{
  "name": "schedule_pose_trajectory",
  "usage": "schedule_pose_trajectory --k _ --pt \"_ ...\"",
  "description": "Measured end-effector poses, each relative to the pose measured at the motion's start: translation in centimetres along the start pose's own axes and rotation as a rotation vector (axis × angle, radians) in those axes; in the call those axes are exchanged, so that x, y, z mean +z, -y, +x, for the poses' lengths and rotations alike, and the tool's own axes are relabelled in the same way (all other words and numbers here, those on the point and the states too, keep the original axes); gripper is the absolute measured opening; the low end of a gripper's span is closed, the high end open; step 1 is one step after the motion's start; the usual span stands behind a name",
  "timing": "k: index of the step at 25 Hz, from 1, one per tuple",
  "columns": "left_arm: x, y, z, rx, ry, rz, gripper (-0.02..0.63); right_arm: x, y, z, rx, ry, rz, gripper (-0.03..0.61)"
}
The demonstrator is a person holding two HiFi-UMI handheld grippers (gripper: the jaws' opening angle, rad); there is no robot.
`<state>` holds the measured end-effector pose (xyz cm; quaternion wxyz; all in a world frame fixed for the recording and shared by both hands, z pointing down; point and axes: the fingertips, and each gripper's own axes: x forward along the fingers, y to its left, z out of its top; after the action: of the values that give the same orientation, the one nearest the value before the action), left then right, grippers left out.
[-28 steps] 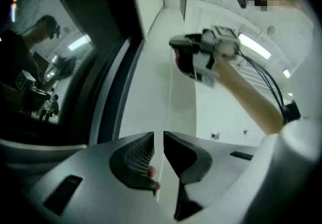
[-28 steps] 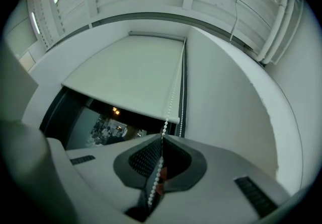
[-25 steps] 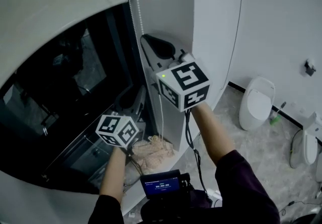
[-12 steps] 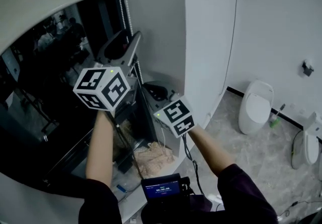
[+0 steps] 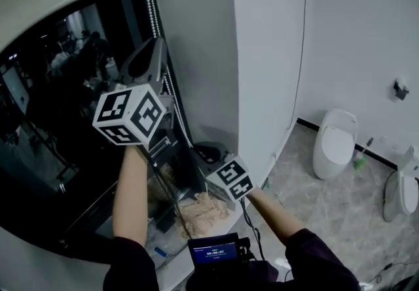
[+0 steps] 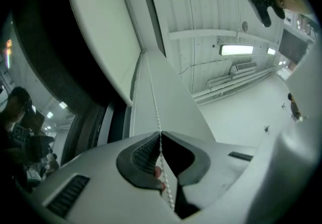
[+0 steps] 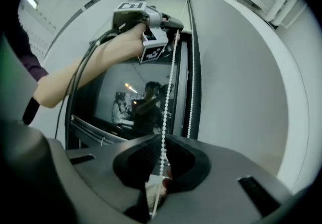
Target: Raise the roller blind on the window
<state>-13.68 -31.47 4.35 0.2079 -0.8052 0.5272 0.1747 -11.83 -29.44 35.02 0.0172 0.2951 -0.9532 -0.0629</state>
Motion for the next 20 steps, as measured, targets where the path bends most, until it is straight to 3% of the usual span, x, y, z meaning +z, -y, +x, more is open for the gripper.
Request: schedule_pose_trajectory --k 4,9,12,16,20 --pt "-1.2 0.3 -0.7 -0.01 -0.007 0.019 0.015 7.5 1.7 -2.5 0.01 0.202 0.088 0.052" --pt "-6.9 1.5 -2.8 -0.028 -0.068 -0.049 0.015 21.4 4.7 -4.1 0.001 0.396 0.029 0.058" --pt "-9.3 2.9 -4.5 -0.04 -0.086 -0.084 0.015 27.7 5.6 -3.9 0.008 0.46 0.01 0.058" --pt "-12.5 5.3 -6.7 -0.069 -0.12 -0.115 0.015 31.9 5.9 -2.3 0.015 0.477 0.016 0.058" --pt "-16.9 7.4 -9.3 -0.08 -0.181 -0.163 0.015 31.8 6.3 -1.0 -0.033 0.44 -0.005 0.057"
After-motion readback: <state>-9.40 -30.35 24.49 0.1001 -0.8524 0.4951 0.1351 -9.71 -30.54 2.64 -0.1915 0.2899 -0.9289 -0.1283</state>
